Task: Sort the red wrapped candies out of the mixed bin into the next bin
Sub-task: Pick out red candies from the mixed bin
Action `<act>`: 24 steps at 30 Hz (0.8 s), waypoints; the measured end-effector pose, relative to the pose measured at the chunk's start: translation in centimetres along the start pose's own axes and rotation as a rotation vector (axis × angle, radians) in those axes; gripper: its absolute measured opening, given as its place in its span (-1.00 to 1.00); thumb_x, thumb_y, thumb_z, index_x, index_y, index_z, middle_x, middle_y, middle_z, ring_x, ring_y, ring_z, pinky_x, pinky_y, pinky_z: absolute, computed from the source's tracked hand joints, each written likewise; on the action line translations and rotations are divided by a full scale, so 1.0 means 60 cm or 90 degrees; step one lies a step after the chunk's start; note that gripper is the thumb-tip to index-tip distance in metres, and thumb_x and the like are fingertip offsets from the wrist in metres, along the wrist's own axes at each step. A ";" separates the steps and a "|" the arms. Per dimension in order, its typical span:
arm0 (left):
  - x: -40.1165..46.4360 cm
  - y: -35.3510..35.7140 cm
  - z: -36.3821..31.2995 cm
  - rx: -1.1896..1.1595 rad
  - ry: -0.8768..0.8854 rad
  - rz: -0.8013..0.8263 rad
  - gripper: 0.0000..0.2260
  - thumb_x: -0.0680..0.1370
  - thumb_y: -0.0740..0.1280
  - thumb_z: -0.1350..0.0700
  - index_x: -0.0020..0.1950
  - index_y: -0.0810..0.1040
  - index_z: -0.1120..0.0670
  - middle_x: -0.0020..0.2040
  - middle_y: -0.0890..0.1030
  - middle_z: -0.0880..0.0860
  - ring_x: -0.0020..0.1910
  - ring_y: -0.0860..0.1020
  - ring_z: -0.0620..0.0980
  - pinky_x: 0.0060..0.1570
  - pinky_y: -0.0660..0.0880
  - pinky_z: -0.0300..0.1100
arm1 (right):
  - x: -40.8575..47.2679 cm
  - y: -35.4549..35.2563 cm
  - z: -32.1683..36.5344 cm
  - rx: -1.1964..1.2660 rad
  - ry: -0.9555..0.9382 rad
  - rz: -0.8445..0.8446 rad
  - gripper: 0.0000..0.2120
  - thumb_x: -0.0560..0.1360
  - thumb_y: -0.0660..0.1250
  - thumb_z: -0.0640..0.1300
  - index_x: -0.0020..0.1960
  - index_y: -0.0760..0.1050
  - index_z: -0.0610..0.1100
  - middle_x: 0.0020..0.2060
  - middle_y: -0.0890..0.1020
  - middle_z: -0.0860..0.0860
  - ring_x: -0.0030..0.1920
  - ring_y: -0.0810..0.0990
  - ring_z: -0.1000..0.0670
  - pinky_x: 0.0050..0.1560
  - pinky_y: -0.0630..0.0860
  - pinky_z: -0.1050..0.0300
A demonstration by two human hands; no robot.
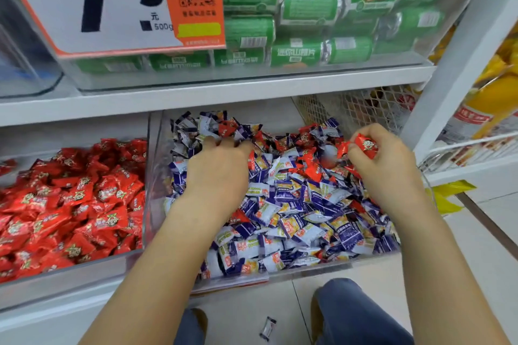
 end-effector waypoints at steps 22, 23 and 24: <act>-0.121 -0.009 0.003 -0.029 0.131 0.098 -0.59 0.61 0.19 0.14 0.39 0.15 -0.12 0.18 0.34 0.00 0.20 0.35 0.02 -0.07 0.40 -0.16 | -0.025 0.125 0.040 -0.259 -0.087 0.161 -0.84 0.55 0.29 -0.09 0.07 0.51 -0.15 -0.26 0.50 -0.09 -0.36 0.41 -0.05 -0.36 0.28 0.14; -0.121 -0.014 0.002 -0.039 0.129 0.089 -0.58 0.60 0.18 0.16 0.39 0.15 -0.12 0.19 0.33 -0.01 0.20 0.34 0.01 -0.10 0.37 -0.17 | -0.025 0.118 0.038 -0.229 -0.085 0.147 -0.86 0.55 0.29 -0.08 0.04 0.52 -0.14 -0.32 0.46 -0.06 -0.42 0.39 -0.02 -0.42 0.22 0.14; -0.121 -0.026 0.003 -0.068 0.127 0.071 -0.60 0.60 0.18 0.15 0.37 0.16 -0.13 0.19 0.33 -0.03 0.19 0.34 0.00 -0.10 0.38 -0.18 | -0.025 0.109 0.035 -0.188 -0.077 0.133 -0.88 0.54 0.30 -0.07 0.01 0.52 -0.11 -0.34 0.45 -0.04 -0.45 0.39 0.00 -0.45 0.18 0.15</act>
Point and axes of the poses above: each hand's wrist, its own x-axis towards the middle knuckle, its own y-axis out of the palm, z = x × y, the point moved 10 cm from there along x, towards the middle knuckle
